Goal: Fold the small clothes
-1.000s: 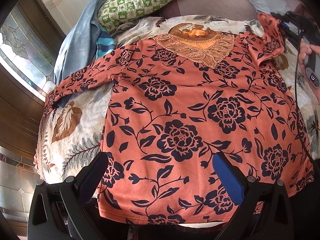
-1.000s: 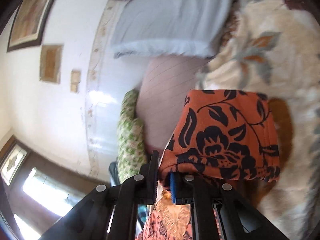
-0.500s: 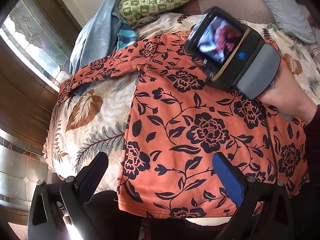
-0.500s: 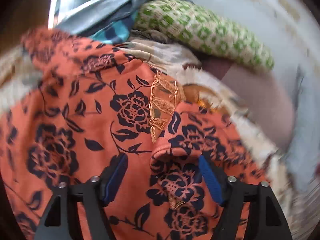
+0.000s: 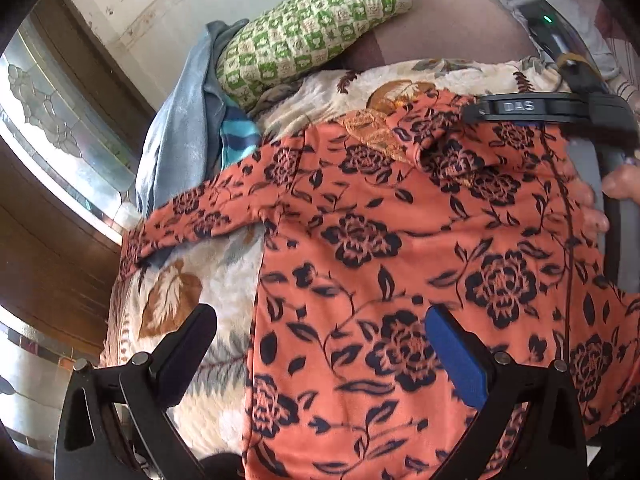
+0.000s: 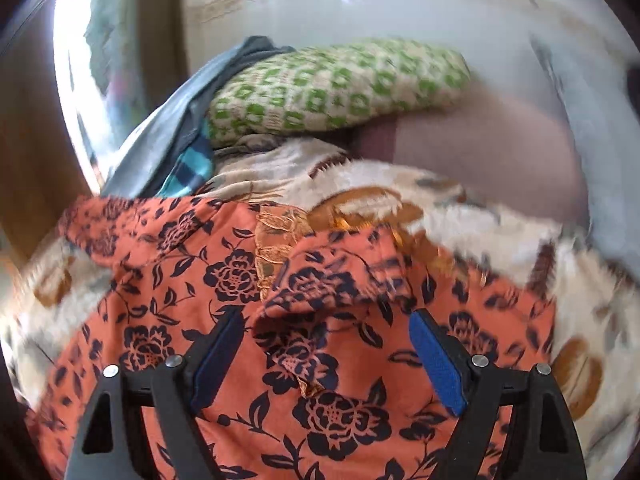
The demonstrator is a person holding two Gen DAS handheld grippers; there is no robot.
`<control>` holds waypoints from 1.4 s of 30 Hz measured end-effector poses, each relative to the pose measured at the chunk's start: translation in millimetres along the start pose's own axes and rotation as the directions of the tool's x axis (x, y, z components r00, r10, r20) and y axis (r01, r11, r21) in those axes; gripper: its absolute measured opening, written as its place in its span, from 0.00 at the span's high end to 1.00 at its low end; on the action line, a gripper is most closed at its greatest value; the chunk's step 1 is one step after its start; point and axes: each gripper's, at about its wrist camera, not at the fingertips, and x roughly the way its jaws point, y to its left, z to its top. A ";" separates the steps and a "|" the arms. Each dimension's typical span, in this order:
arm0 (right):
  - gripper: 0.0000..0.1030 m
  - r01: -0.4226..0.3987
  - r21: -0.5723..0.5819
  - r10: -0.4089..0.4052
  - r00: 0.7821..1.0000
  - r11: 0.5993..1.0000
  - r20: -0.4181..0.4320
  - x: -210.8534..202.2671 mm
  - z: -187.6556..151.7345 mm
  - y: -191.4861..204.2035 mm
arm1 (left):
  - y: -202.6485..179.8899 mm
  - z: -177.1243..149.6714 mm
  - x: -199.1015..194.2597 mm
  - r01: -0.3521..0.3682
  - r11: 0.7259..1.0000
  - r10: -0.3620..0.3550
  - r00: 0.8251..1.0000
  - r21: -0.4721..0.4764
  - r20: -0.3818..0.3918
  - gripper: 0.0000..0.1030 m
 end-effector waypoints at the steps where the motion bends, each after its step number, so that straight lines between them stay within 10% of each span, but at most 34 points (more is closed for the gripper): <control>1: 0.16 -0.073 0.170 0.078 0.997 0.983 -0.025 1.4 -1.1 -32.3 | -3.4 13.1 7.7 -0.007 1.000 0.007 1.000 -0.001 0.021 0.00; 6: 0.16 -0.156 0.632 0.231 0.972 0.759 -0.038 5.0 -19.6 -119.4 | -40.8 71.6 49.2 0.005 0.999 -0.008 0.997 0.038 0.082 0.00; 19: 0.16 -0.204 0.861 0.413 0.911 0.465 -0.008 25.1 -48.6 -174.3 | -129.5 167.6 121.7 0.065 0.991 -0.070 0.996 0.117 0.046 0.00; 25: 0.16 -0.229 0.863 0.442 0.897 0.449 0.009 21.9 -52.2 -179.2 | -141.9 186.4 149.0 0.007 0.993 -0.011 0.999 0.122 0.032 0.02; 35: 0.16 -0.200 0.820 0.390 0.920 0.537 -0.031 22.5 -45.1 -166.5 | -73.8 180.7 168.7 0.145 0.985 -0.148 0.988 -0.095 -0.032 0.91; 42: 0.16 -0.197 0.813 0.380 0.925 0.548 -0.032 22.9 -44.1 -164.3 | -0.8 166.2 176.4 0.122 0.961 -0.132 0.991 -0.248 -0.023 0.92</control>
